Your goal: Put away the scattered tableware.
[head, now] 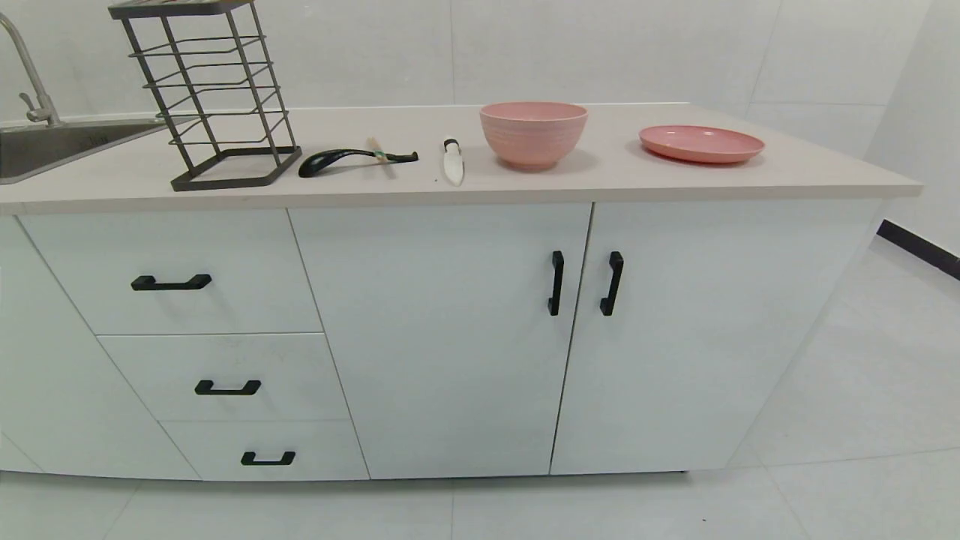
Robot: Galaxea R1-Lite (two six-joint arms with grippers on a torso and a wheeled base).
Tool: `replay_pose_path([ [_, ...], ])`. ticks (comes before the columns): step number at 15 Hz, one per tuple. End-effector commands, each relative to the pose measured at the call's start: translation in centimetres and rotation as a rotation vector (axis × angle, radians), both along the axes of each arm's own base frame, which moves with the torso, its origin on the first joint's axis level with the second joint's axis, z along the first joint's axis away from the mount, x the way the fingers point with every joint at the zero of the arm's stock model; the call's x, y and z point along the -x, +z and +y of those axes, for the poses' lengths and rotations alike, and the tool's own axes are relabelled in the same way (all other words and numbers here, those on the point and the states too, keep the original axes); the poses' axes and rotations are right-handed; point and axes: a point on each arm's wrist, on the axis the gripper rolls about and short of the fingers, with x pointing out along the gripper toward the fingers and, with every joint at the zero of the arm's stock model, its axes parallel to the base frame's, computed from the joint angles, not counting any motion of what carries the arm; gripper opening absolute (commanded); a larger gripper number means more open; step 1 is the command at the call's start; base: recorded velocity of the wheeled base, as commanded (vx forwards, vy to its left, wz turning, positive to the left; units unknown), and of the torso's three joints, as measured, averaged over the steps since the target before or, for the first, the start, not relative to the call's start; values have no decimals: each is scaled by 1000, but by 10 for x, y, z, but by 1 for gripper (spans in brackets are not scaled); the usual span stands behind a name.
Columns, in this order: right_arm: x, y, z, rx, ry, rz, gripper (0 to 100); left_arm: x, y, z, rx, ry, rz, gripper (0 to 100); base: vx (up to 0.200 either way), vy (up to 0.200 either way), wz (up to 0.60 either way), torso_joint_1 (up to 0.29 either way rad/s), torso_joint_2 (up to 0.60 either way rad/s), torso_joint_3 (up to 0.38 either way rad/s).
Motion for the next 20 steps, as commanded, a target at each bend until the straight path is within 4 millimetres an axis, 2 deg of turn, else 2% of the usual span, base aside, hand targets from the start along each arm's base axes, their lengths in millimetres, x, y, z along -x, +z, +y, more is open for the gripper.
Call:
replay_pose_path([
  [1,-29,7,6,25,41,124,100,0,0,0,0,0,1,100,0,0,0,0,0,0],
  [3,-50,17,10,32,41,166,100,0,0,0,0,0,1,100,0,0,0,0,0,0],
  [4,-54,18,11,35,41,173,100,0,0,0,0,0,1,100,0,0,0,0,0,0],
  [7,-91,18,19,44,52,206,100,0,0,0,0,0,1,100,0,0,0,0,0,0],
  [8,-107,15,23,59,83,213,100,0,0,0,0,0,1,100,0,0,0,0,0,0],
  [9,-113,13,24,66,89,216,100,0,0,0,0,2,1,100,0,0,0,0,0,0],
  [11,-138,3,29,102,98,231,100,0,0,0,0,0,1,100,0,0,0,0,0,0],
  [17,-165,-18,35,105,116,256,100,0,0,0,0,0,1,100,0,0,0,0,0,0],
  [18,-172,-20,37,101,129,251,100,0,0,0,0,0,1,100,0,0,0,0,0,0],
  [20,-198,-26,43,98,138,225,100,0,0,0,0,0,3,100,0,0,0,0,0,0],
])
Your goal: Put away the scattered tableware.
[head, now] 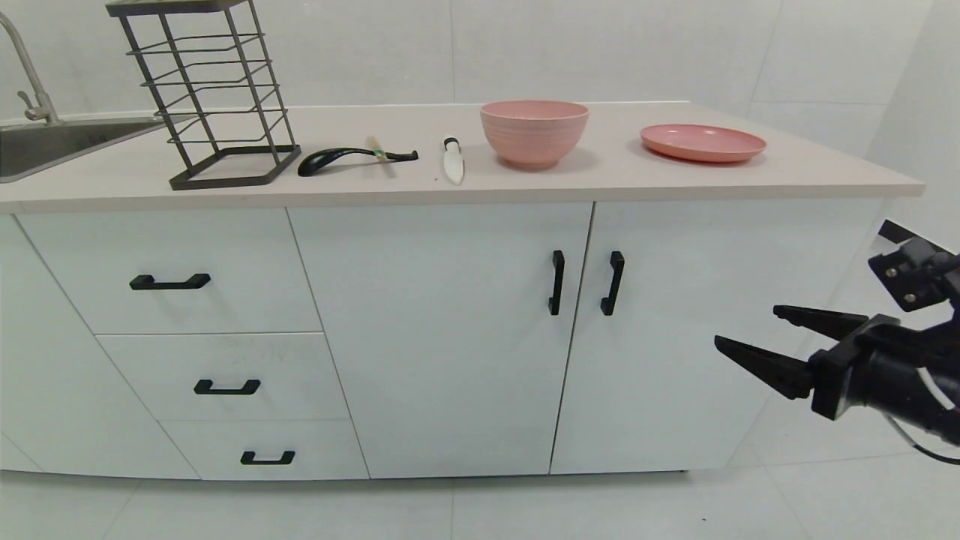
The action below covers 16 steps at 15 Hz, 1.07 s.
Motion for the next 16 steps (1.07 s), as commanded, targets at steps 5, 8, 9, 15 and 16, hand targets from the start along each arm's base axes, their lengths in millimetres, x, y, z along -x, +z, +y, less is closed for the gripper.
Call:
replay_pose_path([
  [5,-53,-28,29,-10,118,13,100,0,0,0,0,2,1,100,0,0,0,0,0,0],
  [8,-55,-28,29,-11,117,5,100,0,0,0,2,2,1,100,-67,0,0,1,2,1],
  [9,-56,-28,28,-12,113,4,100,0,0,0,2,2,1,100,-200,0,0,2,2,2],
  [15,-85,-32,37,-4,125,-23,100,0,0,0,0,0,1,100,0,0,0,0,0,0],
  [16,-92,-36,39,-4,124,-25,100,0,0,0,0,0,2,100,0,0,0,0,0,0],
])
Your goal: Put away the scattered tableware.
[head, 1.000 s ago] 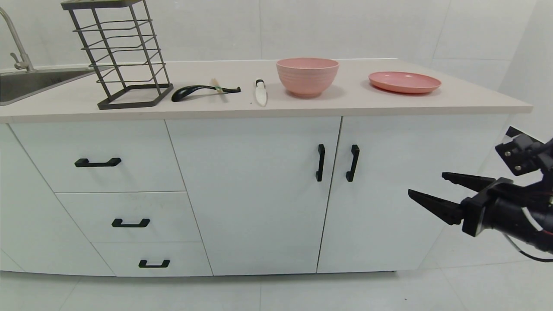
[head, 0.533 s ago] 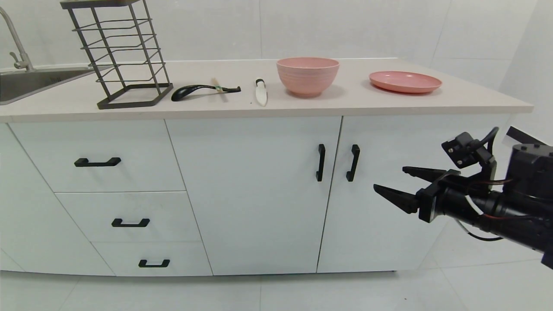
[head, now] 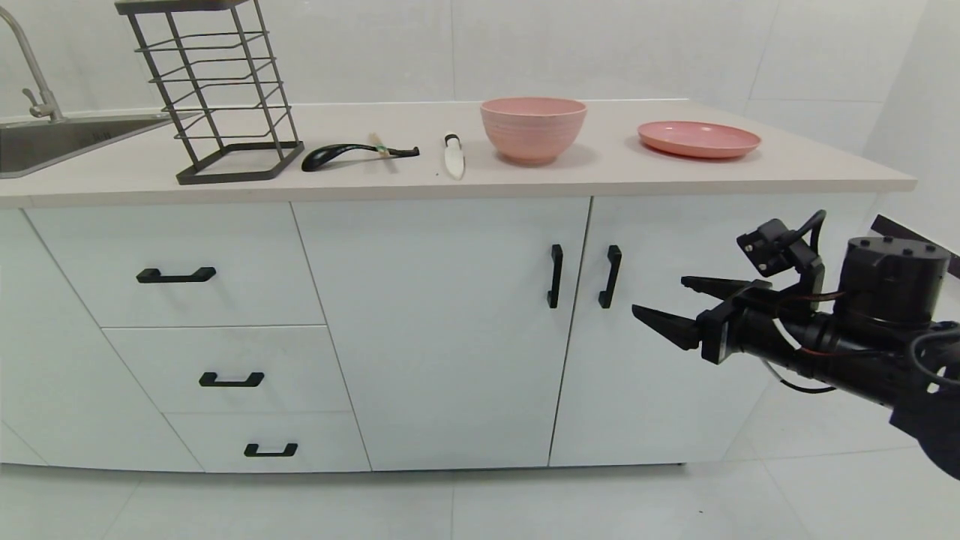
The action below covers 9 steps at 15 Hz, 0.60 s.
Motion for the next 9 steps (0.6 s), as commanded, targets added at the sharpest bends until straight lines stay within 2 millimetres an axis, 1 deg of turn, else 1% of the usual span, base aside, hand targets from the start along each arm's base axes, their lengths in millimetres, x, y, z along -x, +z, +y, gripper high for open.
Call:
replay_pose_path([
  [1,-18,-14,5,5,2,17,100,0,0,0,0,0,1,100,0,0,0,0,0,0],
  [3,-23,-22,8,3,14,14,100,0,0,0,0,0,1,100,0,0,0,0,0,0],
  [6,-23,-23,12,-2,47,-1,100,0,0,0,-3,0,2,100,0,0,0,0,0,0],
  [7,-21,-24,12,-2,91,-22,100,0,0,0,-8,-3,2,100,0,0,0,0,0,0],
  [9,-16,-27,12,-2,115,-24,100,0,0,-1,0,-23,2,100,0,0,0,0,0,0],
])
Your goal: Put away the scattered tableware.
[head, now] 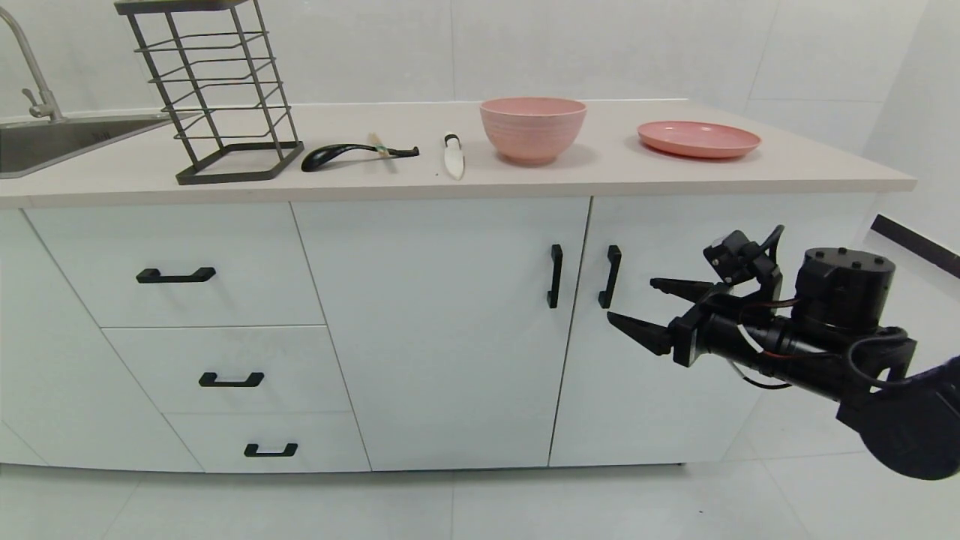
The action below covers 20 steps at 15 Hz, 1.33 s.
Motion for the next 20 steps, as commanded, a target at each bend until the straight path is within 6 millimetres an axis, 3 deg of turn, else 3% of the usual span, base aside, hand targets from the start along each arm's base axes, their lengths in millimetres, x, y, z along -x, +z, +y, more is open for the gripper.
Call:
replay_pose_path([
  [1,9,-6,0,6,10,18,100,0,0,-1,-5,-48,-1,100,0,0,0,0,0,0],
  [2,16,-6,-1,6,14,18,100,0,1,-2,-23,-75,-11,100,0,0,0,0,0,0],
  [3,23,-5,-4,6,13,21,100,2,17,-2,-22,-74,-130,100,0,0,0,0,0,0],
  [4,29,-5,-6,7,11,25,100,16,58,-2,-23,-90,-359,100,0,0,0,0,0,0],
  [5,32,-3,-8,6,10,22,100,23,85,-3,-35,-127,-411,100,0,0,0,0,0,0],
  [7,33,-1,-9,4,8,14,100,20,106,-4,-29,-234,-365,100,0,0,0,0,0,0],
  [11,35,-2,-9,1,23,12,100,-27,152,-9,-18,-502,-195,100,0,0,0,0,0,0],
  [17,37,-3,-9,-5,32,3,100,-82,147,-22,-68,-677,11,100,0,0,0,0,0,0],
  [20,37,-3,-9,-15,73,-3,100,-116,138,-43,-169,-834,101,100,0,0,0,0,0,0],
])
